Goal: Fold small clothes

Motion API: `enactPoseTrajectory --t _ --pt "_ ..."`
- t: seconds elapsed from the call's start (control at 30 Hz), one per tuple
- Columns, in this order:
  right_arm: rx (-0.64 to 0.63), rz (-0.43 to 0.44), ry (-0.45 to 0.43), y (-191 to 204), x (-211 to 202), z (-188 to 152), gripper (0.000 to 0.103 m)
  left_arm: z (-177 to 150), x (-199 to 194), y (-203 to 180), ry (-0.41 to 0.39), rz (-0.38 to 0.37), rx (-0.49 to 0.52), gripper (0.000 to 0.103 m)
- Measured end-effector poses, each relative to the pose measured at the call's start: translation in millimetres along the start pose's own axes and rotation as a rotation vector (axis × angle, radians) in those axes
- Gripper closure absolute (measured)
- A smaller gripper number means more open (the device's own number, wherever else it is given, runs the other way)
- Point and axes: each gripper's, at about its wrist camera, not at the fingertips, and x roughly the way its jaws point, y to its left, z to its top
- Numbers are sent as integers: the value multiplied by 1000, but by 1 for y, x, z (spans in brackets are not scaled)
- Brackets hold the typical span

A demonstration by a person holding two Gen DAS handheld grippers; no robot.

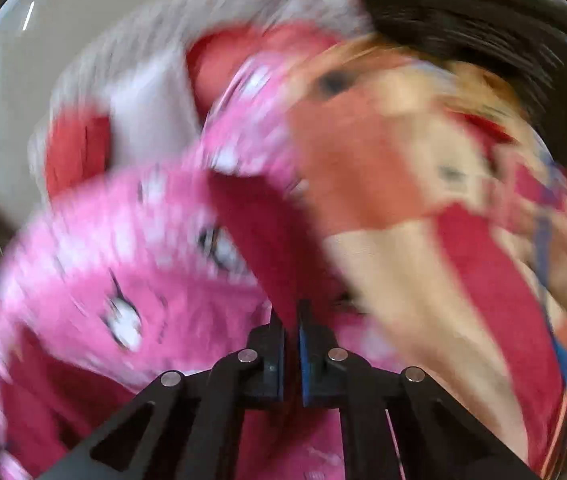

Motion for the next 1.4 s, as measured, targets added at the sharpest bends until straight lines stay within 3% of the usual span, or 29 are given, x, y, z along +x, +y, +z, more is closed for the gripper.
enactPoseTrajectory --t 0.03,0.1,0.13,0.17,0.27,0.37,0.5,0.57,0.7,0.77,0.87,0.97,1.13,1.4 --pt "82 -10 -22 -23 -14 -3 98 0 2 1 1 -6 -9 58" --pt "159 -84 22 -58 -23 -10 80 0 6 2 7 -20 -25 58" --pt "173 -132 63 -73 -25 -14 53 -1 7 1 7 -25 -26 58" --pt "177 -166 68 -83 -31 -18 48 -2 7 0 4 -30 -24 58" --pt "152 -210 8 -93 -60 -19 48 -4 8 -2 3 -33 -13 58" --pt "151 -133 -48 -77 -77 -10 48 -4 10 -4 14 -35 -13 58" --pt "131 -87 -99 -40 -76 2 47 -5 9 -5 15 -36 -6 58" --pt "116 -92 -74 -25 -58 6 40 -3 9 -4 18 -32 -9 58" --pt "113 -148 80 -19 6 8 43 -3 7 -1 15 -27 -15 58" --pt "141 -146 113 -31 22 6 81 -3 5 2 13 -27 -22 58" --pt "179 -66 77 -39 9 0 96 -1 -3 10 -4 -24 -31 58" --pt "54 -26 -19 -16 -35 -1 96 2 -9 22 -20 -21 -55 58" --pt "-76 124 -118 34 -96 -7 96 6 -23 44 -59 -32 -138 58" --pt "-209 305 -109 120 -116 -26 96 1 -50 58 -92 -18 -153 58"
